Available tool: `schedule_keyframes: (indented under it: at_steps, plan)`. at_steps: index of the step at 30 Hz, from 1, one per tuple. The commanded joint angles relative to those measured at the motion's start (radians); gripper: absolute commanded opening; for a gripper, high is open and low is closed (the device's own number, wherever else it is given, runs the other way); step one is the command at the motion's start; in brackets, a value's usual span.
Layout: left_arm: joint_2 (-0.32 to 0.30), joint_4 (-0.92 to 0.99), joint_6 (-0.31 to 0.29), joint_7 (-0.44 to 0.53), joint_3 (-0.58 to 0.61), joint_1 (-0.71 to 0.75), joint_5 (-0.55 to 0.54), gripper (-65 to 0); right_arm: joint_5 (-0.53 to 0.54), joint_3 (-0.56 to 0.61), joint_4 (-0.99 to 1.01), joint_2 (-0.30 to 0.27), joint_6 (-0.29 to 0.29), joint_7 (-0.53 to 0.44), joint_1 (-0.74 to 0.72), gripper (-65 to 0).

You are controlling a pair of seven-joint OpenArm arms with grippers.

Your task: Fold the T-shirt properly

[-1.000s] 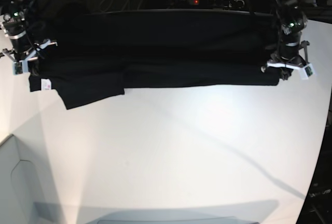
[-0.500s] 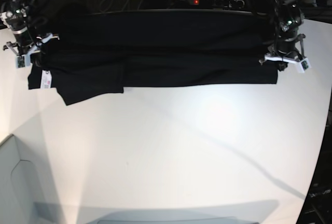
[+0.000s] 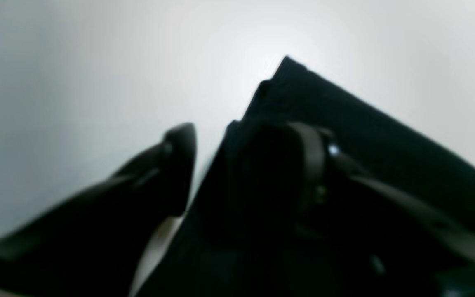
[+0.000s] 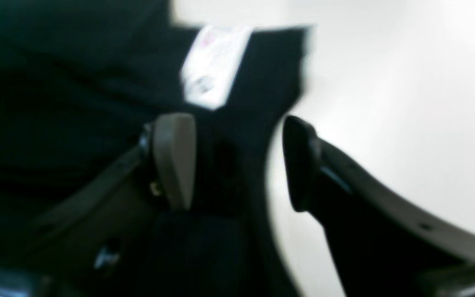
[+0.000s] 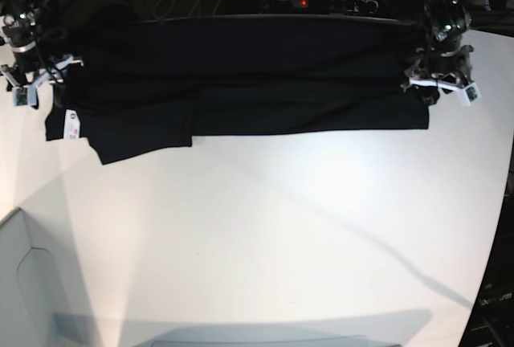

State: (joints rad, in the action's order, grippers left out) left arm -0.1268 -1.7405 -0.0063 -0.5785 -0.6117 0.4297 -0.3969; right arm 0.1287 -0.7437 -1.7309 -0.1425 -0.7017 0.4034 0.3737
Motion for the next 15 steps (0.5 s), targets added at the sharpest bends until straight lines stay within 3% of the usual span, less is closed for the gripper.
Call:
schedule_keyframes:
  at_steps: [1, 8, 12, 15]
  plan:
    - [-0.01, -0.031, 0.001, 0.024, -0.006, 0.008, -0.003, -27.7, 0.016, -0.014, -0.033, 0.001, 0.004, -0.018, -0.025, -29.4]
    - [-0.012, -0.046, 0.001, 0.025, -0.006, 0.025, -0.003, -26.6, 0.01, 0.095, -0.067, 0.002, 0.004, -0.002, -0.111, -29.3]
    - [-0.012, -0.048, 0.001, 0.025, -0.006, 0.025, -0.003, -26.6, 0.002, 0.187, -0.063, -0.012, 0.004, 0.136, -0.216, -29.3]
    - [-0.012, -0.048, 0.001, 0.025, -0.007, 0.025, -0.003, -26.6, -0.06, 0.252, 0.013, -0.016, 0.004, 0.216, -0.324, -29.3]
